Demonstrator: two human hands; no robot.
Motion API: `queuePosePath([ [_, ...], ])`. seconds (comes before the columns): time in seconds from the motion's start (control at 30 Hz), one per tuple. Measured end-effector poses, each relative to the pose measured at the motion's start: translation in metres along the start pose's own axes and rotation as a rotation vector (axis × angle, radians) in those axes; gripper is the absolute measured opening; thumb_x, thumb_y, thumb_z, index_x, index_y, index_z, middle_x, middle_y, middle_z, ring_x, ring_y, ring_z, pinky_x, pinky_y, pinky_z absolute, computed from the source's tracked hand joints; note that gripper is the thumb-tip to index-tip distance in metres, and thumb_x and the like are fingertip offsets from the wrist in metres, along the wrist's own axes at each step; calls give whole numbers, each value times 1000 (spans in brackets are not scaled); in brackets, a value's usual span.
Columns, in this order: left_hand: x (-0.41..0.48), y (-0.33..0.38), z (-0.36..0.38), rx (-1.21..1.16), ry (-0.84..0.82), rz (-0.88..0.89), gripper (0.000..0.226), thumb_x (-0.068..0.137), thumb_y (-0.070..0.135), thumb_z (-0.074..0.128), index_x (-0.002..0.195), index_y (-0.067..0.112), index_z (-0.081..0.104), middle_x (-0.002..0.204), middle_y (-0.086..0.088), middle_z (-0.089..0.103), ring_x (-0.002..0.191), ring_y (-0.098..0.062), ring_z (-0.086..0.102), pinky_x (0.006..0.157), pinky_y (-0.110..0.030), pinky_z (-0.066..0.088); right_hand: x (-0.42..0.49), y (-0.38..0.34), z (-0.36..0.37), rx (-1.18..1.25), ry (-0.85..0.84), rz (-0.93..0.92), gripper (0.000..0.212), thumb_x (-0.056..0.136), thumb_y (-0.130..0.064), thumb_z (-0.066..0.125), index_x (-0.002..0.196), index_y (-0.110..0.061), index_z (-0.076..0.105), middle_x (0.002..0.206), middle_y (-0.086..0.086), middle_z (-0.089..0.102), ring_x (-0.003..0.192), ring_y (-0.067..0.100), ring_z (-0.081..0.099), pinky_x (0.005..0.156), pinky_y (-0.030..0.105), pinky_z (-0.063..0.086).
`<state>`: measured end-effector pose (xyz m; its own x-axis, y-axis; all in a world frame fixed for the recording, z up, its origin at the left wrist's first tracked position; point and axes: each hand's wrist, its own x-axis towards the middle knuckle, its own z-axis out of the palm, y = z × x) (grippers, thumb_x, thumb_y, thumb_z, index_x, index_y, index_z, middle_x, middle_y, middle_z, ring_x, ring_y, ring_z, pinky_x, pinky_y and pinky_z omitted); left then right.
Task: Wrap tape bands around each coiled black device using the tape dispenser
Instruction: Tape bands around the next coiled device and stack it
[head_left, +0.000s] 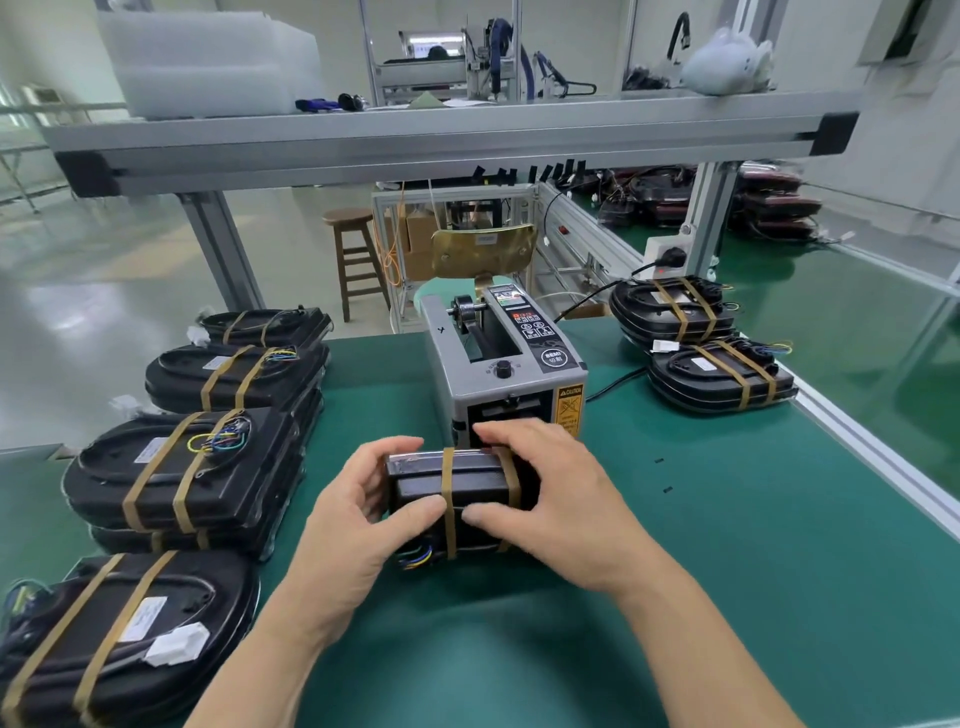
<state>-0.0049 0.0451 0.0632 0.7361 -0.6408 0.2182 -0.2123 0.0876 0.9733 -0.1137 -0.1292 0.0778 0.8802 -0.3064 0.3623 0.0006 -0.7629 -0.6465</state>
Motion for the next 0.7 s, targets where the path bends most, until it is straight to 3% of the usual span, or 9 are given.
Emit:
queuePosePath([
  [0.07,-4,-3,-4,-37,22,-8,46,64,23,83,105,37,67,110,2,73,100,-8,68,80,-12,50,4,3,-9,303,122,177,35,74,-43,73,108,-35,71,108,-22,65,103,-7,57,90,11,42],
  [0.13,-7,-4,-7,-62,41,-18,44,64,19,82,103,34,68,110,1,73,100,-8,68,80,-12,50,11,14,-14,558,331,432,7,83,-21,73,85,-27,76,85,-14,71,83,3,63,72,17,46],
  [0.23,-10,-6,-10,-79,32,-30,42,67,14,79,103,33,68,110,1,73,99,-8,68,80,-12,50,19,25,-6,686,383,706,11,85,-10,73,79,-18,76,77,-7,72,74,8,61,60,18,45],
  [0.37,-13,-5,-13,-75,15,-22,48,64,8,87,103,31,68,109,0,73,98,-8,68,79,-12,51,29,24,8,758,394,793,2,82,-15,78,81,-14,76,81,0,71,87,21,64,87,37,54],
  [0.5,-16,-5,-20,-123,57,-16,43,63,14,78,103,24,67,105,-1,74,96,-9,69,78,-13,52,35,18,18,821,428,841,8,82,-15,79,79,-13,71,85,6,70,93,29,66,98,51,53],
  [0.57,-18,-4,-22,-126,62,-11,42,62,14,78,102,24,68,104,-2,74,95,-9,69,78,-14,52,38,16,20,833,455,872,11,82,-17,80,82,-11,71,85,7,70,97,31,67,99,51,52],
  [0.7,-23,-4,-26,-110,57,-4,41,61,16,79,100,29,69,104,-2,74,95,-10,69,78,-14,52,43,12,23,833,504,902,21,82,-23,80,92,-6,74,77,2,67,84,23,62,93,41,54],
])
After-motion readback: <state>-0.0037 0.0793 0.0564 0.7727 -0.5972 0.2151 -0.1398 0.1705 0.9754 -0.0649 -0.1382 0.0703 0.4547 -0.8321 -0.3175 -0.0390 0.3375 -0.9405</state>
